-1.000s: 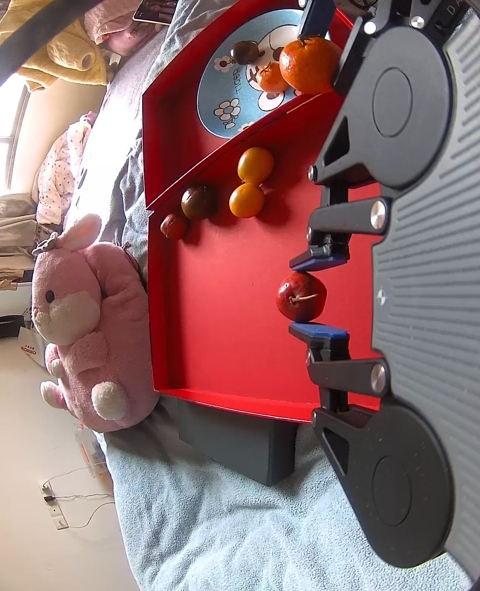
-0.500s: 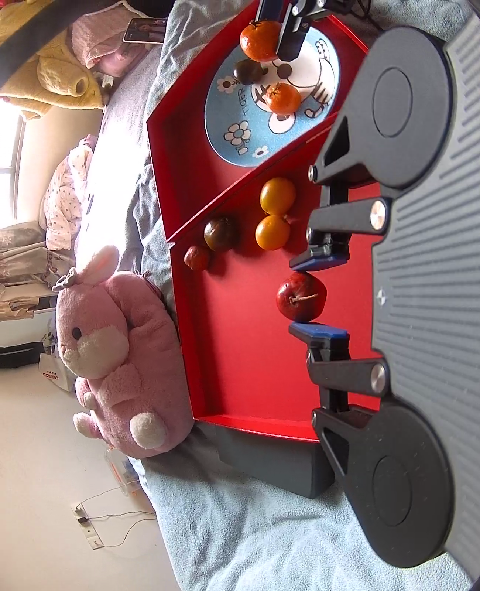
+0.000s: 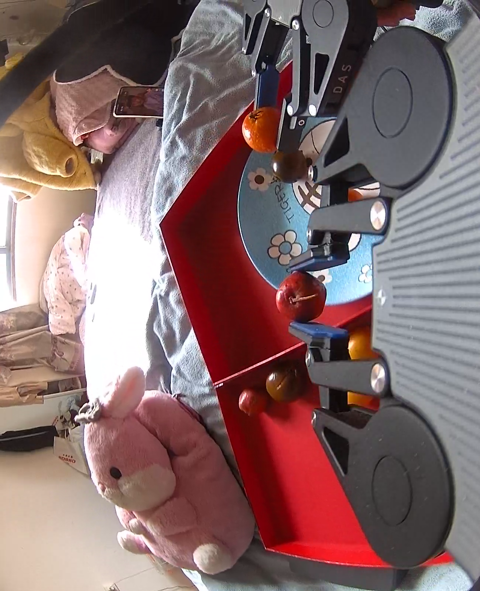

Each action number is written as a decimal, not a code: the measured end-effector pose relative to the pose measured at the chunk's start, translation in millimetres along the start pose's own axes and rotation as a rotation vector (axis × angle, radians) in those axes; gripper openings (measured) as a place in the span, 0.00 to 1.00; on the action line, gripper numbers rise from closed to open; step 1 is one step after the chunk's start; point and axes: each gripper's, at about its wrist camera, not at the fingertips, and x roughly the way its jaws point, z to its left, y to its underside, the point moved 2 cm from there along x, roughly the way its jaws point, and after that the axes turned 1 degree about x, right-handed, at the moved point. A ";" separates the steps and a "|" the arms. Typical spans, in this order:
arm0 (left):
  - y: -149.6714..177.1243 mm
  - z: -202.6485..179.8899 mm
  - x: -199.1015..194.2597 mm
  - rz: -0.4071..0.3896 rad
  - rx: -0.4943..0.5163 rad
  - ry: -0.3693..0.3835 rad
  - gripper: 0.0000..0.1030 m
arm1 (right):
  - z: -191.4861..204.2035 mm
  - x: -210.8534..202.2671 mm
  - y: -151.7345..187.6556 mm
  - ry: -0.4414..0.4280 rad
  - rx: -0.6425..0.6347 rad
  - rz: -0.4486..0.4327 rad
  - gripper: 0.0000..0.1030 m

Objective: Organize fruits

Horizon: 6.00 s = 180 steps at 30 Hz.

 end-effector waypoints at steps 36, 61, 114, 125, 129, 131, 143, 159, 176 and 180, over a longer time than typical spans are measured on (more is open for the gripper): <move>5.8 -20.7 63.3 0.095 0.010 0.006 0.68 | 19.0 20.3 12.0 -0.012 -0.091 0.144 0.42; 33.4 83.3 -16.8 0.020 -0.070 -0.147 0.72 | 63.2 -4.1 1.5 -0.076 -0.177 0.064 0.47; 47.9 93.5 10.9 0.050 -0.100 -0.010 0.72 | 178.6 -20.0 30.1 -0.211 -0.614 0.011 0.32; 39.5 75.1 47.5 0.109 -0.042 0.029 0.54 | 169.3 -27.7 25.0 -0.241 -0.548 0.017 0.32; 35.6 75.3 52.5 0.110 -0.040 0.035 0.45 | 170.3 -25.5 23.0 -0.241 -0.545 0.017 0.32; 35.6 76.2 53.3 0.112 -0.051 0.049 0.40 | 170.6 -24.5 23.0 -0.238 -0.549 0.019 0.32; 39.4 75.2 43.5 0.104 -0.049 -0.012 0.32 | 169.7 -36.0 20.8 -0.234 -0.537 0.015 0.32; 55.0 98.1 2.1 0.069 -0.151 -0.067 0.28 | 161.2 -53.9 18.3 -0.224 -0.502 -0.003 0.32; 70.4 106.3 -18.5 0.069 -0.214 -0.104 0.40 | 149.1 -66.6 17.2 -0.218 -0.466 -0.028 0.32; 66.5 102.1 -20.7 0.034 -0.188 -0.108 0.74 | 143.9 -59.9 18.4 -0.232 -0.432 -0.015 0.32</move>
